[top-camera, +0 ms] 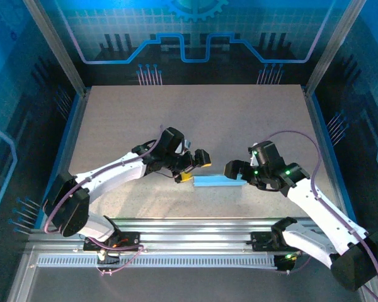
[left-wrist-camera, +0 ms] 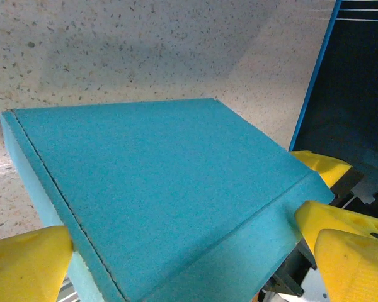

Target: Fold the paper box

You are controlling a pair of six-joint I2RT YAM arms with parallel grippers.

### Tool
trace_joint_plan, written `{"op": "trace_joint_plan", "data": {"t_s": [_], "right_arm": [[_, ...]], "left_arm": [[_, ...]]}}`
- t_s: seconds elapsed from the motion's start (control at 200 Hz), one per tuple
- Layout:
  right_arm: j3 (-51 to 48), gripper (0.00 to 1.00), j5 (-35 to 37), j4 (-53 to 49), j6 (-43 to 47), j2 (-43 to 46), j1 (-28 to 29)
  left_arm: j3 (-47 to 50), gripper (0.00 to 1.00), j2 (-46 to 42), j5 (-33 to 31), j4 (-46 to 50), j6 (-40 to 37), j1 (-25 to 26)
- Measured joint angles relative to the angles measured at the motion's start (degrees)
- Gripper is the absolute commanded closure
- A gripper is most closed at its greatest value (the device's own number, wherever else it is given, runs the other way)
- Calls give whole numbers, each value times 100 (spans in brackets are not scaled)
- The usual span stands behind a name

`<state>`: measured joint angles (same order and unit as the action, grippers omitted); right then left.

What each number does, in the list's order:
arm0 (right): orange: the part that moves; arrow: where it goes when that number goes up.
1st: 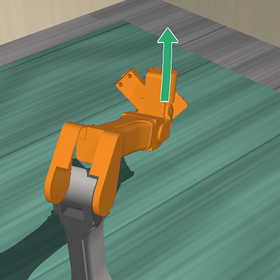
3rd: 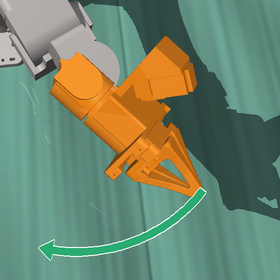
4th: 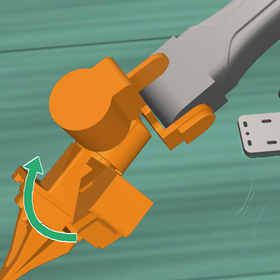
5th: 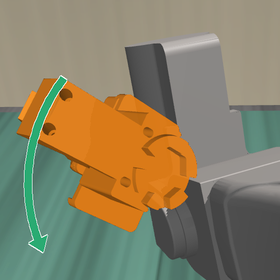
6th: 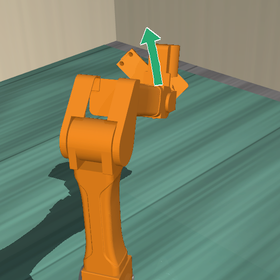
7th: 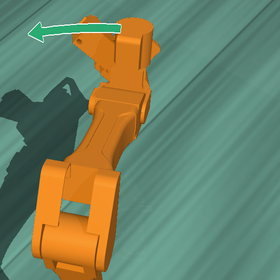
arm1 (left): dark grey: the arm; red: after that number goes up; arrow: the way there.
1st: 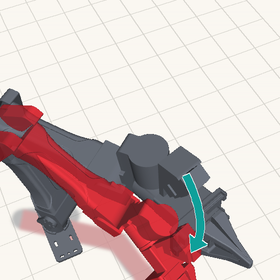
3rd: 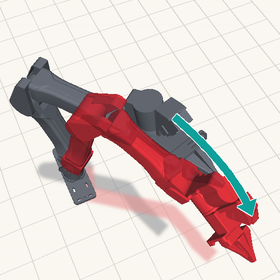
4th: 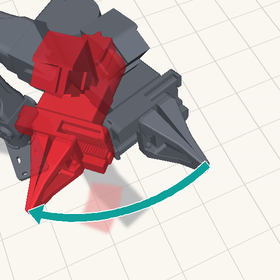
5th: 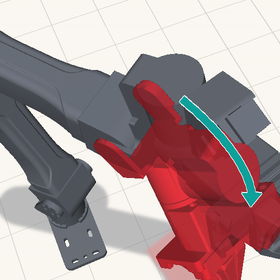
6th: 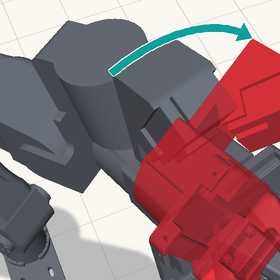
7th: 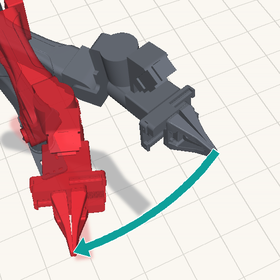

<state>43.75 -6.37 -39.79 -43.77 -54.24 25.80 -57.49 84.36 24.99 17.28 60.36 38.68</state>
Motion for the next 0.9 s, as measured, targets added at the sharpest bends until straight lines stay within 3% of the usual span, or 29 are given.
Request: {"op": "trace_joint_plan", "data": {"t_s": [0.901], "right_arm": [[96, 0, 127, 146, -195, -461, 0]], "left_arm": [[-127, 1, 402, 509, -81, 103, -417]]}}
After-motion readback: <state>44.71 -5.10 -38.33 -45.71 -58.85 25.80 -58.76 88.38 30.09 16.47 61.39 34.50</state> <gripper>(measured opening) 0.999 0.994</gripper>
